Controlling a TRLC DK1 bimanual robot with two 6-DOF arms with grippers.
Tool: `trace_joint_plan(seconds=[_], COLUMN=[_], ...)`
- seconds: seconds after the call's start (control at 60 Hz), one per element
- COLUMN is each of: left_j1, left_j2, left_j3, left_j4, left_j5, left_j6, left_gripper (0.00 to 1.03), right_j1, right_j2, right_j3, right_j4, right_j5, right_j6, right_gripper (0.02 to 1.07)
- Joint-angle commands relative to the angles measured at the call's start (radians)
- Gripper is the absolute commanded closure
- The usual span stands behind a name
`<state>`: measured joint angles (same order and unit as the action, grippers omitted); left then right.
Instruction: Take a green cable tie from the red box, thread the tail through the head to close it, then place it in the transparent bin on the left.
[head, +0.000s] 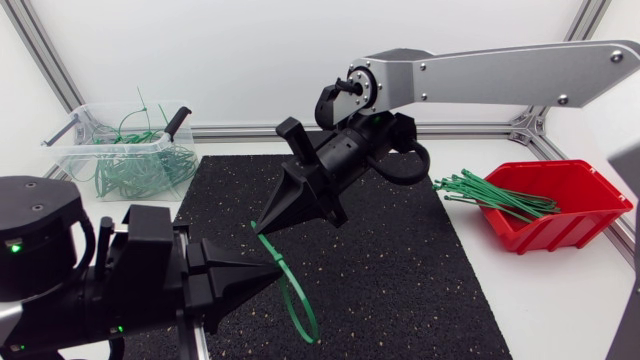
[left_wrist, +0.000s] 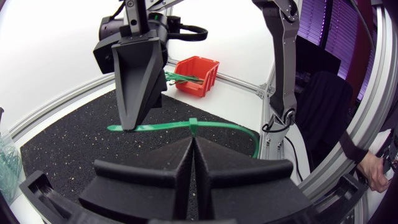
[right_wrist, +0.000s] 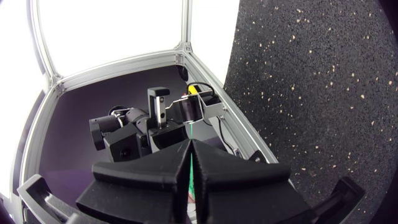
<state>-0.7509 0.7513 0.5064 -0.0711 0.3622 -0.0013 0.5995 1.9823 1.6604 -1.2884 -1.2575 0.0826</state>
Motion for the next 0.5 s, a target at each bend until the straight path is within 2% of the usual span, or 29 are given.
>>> trace_joint_plan(seconds=[0.0, 0.05, 0.083, 0.117, 0.133, 0.15, 0.183, 0.233, 0.3, 0.383, 0.417, 0.45, 0.483], left_j1=[0.090, 0.166, 0.213, 0.248, 0.282, 0.297, 0.341, 0.366, 0.438, 0.550, 0.591, 0.628, 0.662], left_j2=[0.034, 0.045, 0.057, 0.069, 0.085, 0.091, 0.117, 0.123, 0.157, 0.227, 0.263, 0.304, 0.333], left_j3=[0.058, 0.095, 0.119, 0.138, 0.158, 0.167, 0.198, 0.215, 0.270, 0.366, 0.406, 0.445, 0.481], left_j4=[-0.010, -0.050, -0.076, -0.098, -0.128, -0.144, -0.197, -0.226, -0.302, -0.388, -0.415, -0.440, -0.461], left_j5=[0.014, 0.060, 0.064, 0.073, 0.096, 0.104, 0.106, 0.106, 0.103, 0.083, 0.055, 0.017, 0.007], left_j6=[0.015, 0.017, 0.018, 0.020, 0.026, 0.032, 0.061, 0.083, 0.127, 0.175, 0.204, 0.224, 0.238], left_gripper=[1.00, 1.00, 1.00, 1.00, 1.00, 1.00, 0.96, 0.94, 0.89, 0.88, 0.89, 0.89, 0.89], right_j1=[-0.004, -0.017, -0.027, -0.037, -0.041, -0.046, -0.052, -0.056, -0.060, -0.056, -0.046, -0.040, -0.038], right_j2=[-0.030, -0.037, -0.045, -0.051, -0.056, -0.059, -0.069, -0.082, -0.103, -0.125, -0.134, -0.137, -0.137], right_j3=[-0.024, -0.019, -0.017, -0.017, -0.019, -0.024, -0.042, -0.063, -0.093, -0.108, -0.108, -0.110, -0.110], right_j4=[0.008, 0.018, 0.031, 0.057, 0.075, 0.095, 0.167, 0.225, 0.304, 0.356, 0.357, 0.354, 0.348], right_j5=[0.001, 0.003, 0.013, 0.043, 0.059, 0.078, 0.129, 0.167, 0.231, 0.349, 0.428, 0.443, 0.454], right_j6=[0.026, 0.028, 0.031, 0.054, 0.071, 0.091, 0.146, 0.175, 0.210, 0.235, 0.235, 0.238, 0.238], right_gripper=[1.01, 1.00, 0.89, 0.69, 0.63, 0.60, 0.60, 0.60, 0.60, 0.50, 0.39, 0.20, 0.17])
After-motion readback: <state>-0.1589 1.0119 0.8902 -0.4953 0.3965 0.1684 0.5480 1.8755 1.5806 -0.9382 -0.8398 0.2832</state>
